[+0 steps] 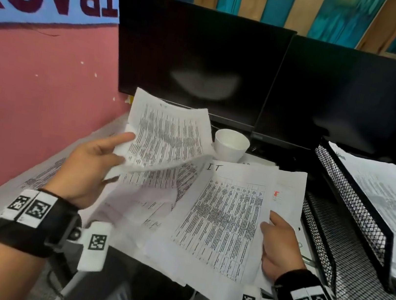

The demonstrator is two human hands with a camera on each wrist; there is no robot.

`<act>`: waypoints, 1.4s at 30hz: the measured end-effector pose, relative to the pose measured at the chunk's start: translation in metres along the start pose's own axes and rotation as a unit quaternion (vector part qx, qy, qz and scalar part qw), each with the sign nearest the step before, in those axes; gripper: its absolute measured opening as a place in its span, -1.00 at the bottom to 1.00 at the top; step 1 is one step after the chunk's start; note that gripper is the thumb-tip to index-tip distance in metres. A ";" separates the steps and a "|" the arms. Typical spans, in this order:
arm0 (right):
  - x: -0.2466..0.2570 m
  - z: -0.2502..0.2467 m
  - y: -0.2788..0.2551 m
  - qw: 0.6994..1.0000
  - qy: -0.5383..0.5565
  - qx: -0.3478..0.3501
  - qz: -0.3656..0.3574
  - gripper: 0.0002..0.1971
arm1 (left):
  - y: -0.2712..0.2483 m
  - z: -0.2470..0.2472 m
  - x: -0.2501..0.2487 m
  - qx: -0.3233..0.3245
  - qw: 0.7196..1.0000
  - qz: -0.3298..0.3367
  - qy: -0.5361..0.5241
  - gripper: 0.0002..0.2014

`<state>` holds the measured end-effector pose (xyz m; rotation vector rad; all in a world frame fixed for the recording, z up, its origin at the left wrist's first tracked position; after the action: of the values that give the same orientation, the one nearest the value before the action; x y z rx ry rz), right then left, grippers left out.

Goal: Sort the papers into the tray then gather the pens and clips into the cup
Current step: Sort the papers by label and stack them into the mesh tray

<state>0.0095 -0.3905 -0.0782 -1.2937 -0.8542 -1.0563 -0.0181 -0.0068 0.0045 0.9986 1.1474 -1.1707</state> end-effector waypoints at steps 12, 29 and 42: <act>-0.003 0.012 -0.004 0.996 0.050 0.068 0.016 -0.75 | -0.012 0.058 0.074 0.212 0.949 -0.057 0.228 -0.43; 0.002 0.014 0.005 0.996 -0.087 0.031 -0.017 -0.59 | 0.041 -0.059 0.042 0.025 0.849 -0.201 0.488 -0.13; -0.001 0.010 0.004 0.995 -0.098 0.016 -0.013 -0.57 | 0.041 -0.052 0.040 -0.019 0.929 -0.098 0.358 -0.41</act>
<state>0.0134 -0.3806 -0.0788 -1.3777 -1.0349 -0.9421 0.0165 0.0437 -0.0436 1.3561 1.8719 -0.9428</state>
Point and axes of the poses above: each hand's wrist, its own y-axis towards the middle knuckle, its own z-axis out of the palm, x = y × z, the point moved 5 cm from there along y, towards the middle knuckle, and after that the axes turned 10 degrees about x, right-handed, at the moved point
